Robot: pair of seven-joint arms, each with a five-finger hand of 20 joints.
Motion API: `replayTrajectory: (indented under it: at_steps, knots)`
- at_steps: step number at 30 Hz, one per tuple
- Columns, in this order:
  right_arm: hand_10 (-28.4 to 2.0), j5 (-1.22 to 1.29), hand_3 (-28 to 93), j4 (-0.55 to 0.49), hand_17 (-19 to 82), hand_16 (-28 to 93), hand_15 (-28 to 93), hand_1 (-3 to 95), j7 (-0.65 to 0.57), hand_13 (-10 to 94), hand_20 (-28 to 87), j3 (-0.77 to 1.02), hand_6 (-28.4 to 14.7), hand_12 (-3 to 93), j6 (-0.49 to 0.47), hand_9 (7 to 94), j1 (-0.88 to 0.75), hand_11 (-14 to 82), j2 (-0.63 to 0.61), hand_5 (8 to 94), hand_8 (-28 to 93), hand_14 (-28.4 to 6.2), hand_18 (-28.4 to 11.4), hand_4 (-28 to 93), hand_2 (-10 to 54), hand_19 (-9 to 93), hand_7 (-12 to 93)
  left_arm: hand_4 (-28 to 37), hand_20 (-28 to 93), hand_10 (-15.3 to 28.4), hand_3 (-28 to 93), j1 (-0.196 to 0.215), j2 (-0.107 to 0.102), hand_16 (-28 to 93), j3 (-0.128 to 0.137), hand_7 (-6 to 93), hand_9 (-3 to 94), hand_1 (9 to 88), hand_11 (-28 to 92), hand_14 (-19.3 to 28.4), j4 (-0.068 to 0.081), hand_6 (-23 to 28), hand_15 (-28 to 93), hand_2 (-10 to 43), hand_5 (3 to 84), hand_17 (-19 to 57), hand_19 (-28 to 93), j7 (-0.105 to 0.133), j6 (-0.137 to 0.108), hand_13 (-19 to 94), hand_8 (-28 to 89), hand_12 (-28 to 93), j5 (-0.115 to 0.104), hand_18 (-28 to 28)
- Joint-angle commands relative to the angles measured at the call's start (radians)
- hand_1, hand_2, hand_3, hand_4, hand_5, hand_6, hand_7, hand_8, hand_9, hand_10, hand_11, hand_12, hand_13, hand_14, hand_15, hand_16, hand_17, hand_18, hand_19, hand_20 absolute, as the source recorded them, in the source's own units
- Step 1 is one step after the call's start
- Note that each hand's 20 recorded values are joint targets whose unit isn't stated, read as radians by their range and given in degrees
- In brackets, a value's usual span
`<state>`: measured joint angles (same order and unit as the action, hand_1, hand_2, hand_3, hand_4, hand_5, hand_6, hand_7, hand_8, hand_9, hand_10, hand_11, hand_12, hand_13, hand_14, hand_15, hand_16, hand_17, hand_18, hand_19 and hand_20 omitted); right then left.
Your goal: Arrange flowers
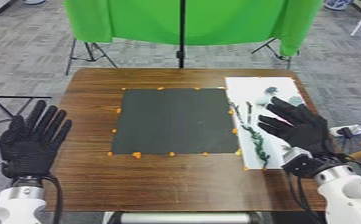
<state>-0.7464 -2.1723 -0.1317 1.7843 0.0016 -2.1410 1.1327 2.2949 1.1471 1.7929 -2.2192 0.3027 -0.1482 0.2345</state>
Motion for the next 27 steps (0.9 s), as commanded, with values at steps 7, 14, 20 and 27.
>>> replayTrajectory:
  at_steps: [7, 14, 20, 27]
  knots:
    - [-14.2, -0.406, 79, -0.04, 10, 20, 46, 26.2, -0.123, 47, 22, -0.037, -5.8, 13.8, 0.174, 43.7, 0.045, 8.5, -0.067, 47.4, -11, -13.1, -18.8, -25, -3.4, 48, 13, -28.3, 13, 12.0, 77, 0.019, 0.009, -3, 0.005, 7.4, 34.2, 24.3, 10, 10.9, -0.003, 6.4, 16, 12.1, 41.3, -2.2, 18, 0.004, 0.015, 25, -8, 9, -0.016, 10.6]
    - [-16.1, -1.335, 76, -0.048, 18, 25, 76, 32.7, -0.396, 52, 29, -0.177, -5.6, 23.0, 0.257, 57.1, 0.094, 36.2, -0.169, 59.7, -13, -15.3, -21.1, -28, -9.4, 69, 18, -28.3, 14, 12.0, 77, 0.014, 0.009, -3, 0.001, 7.5, 34.2, 24.4, 10, 11.3, -0.002, 6.4, 17, 12.0, 41.3, -2.2, 18, 0.006, 0.009, 25, -8, 9, -0.022, 10.6]
    - [-18.0, -1.74, 68, 0.005, 20, 31, 78, 33.3, -0.504, 52, 34, -0.312, -5.0, 29.1, 0.101, 56.0, 0.177, 46.1, -0.243, 63.6, -13, -16.2, -23.2, -28, -9.5, 74, 23, -28.3, 14, 12.1, 77, 0.014, 0.012, -3, -0.001, 8.0, 34.4, 24.4, 11, 11.4, -0.003, 6.6, 17, 12.0, 41.4, -2.2, 19, 0.009, -0.001, 25, -8, 9, -0.024, 10.7]
    - [-18.8, -1.814, 55, 0.045, 21, 32, 79, 37.4, -0.558, 51, 36, -0.413, -5.1, 30.1, 0.148, 55.1, 0.233, 46.8, -0.272, 62.2, -12, -17.4, -24.2, -28, -9.5, 76, 26, -28.3, 14, 12.6, 77, 0.014, 0.013, -3, 0.002, 8.3, 34.3, 24.3, 11, 11.7, -0.003, 7.1, 18, 12.0, 41.8, -2.4, 19, 0.009, -0.002, 25, -8, 10, -0.023, 10.8]
